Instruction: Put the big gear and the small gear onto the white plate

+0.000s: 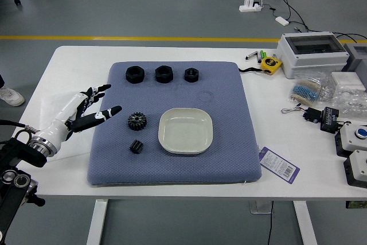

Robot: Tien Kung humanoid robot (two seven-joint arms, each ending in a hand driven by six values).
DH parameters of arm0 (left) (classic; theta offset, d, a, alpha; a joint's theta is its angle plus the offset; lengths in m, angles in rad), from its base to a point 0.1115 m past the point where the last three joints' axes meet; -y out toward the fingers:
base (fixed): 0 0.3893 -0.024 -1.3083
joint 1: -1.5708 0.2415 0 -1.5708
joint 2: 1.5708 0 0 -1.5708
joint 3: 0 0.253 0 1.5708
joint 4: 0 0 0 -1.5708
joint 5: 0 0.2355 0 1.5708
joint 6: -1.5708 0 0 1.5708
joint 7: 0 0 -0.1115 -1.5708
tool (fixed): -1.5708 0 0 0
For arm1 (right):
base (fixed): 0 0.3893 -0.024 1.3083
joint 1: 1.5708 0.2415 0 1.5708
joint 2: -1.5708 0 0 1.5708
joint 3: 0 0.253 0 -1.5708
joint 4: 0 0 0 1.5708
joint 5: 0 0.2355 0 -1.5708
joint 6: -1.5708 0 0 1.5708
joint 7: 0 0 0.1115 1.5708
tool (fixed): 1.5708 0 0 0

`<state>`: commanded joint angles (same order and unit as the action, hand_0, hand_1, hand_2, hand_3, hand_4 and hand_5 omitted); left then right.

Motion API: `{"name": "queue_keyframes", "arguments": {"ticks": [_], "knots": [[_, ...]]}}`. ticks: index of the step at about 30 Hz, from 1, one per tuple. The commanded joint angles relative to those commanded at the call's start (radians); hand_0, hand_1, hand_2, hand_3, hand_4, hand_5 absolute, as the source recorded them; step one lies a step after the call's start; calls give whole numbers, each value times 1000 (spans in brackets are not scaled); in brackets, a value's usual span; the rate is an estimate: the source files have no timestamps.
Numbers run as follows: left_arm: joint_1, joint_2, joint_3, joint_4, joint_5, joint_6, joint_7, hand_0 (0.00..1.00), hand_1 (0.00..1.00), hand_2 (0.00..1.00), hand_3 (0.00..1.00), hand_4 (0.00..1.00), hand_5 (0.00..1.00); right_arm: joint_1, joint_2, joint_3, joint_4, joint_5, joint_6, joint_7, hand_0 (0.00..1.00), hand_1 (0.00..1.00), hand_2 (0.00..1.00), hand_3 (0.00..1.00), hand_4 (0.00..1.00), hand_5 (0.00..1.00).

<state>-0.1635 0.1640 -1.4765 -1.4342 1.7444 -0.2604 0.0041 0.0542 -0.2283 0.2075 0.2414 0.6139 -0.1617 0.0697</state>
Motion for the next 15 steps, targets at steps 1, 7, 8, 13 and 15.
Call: {"name": "queue_keyframes", "arguments": {"ticks": [1, 7, 8, 13, 15], "knots": [[0, 3, 2, -3, 13, -4, 0, 797, 791, 860, 825, 967, 116, 0, 0, 0, 0, 1, -1, 1, 662, 668, 758, 645, 902, 800], [12, 47, 48, -50, 257, -76, -28, 782, 777, 856, 813, 840, 2, 1, 0, 1, 0, 0, -12, 3, 659, 664, 755, 630, 899, 794], [18, 57, 64, -62, 290, -81, -39, 782, 777, 856, 813, 840, 2, 1, 0, 2, 0, -1, -14, 2, 659, 664, 755, 630, 899, 794], [32, 84, 120, -81, 374, -80, -78, 775, 771, 849, 806, 806, 2, 3, 0, 4, 0, -4, -19, 2, 656, 662, 750, 627, 895, 791], [33, 93, 138, -84, 393, -75, -90, 775, 771, 849, 806, 806, 2, 3, 0, 6, 0, -5, -20, 1, 656, 662, 750, 627, 895, 791]]}}
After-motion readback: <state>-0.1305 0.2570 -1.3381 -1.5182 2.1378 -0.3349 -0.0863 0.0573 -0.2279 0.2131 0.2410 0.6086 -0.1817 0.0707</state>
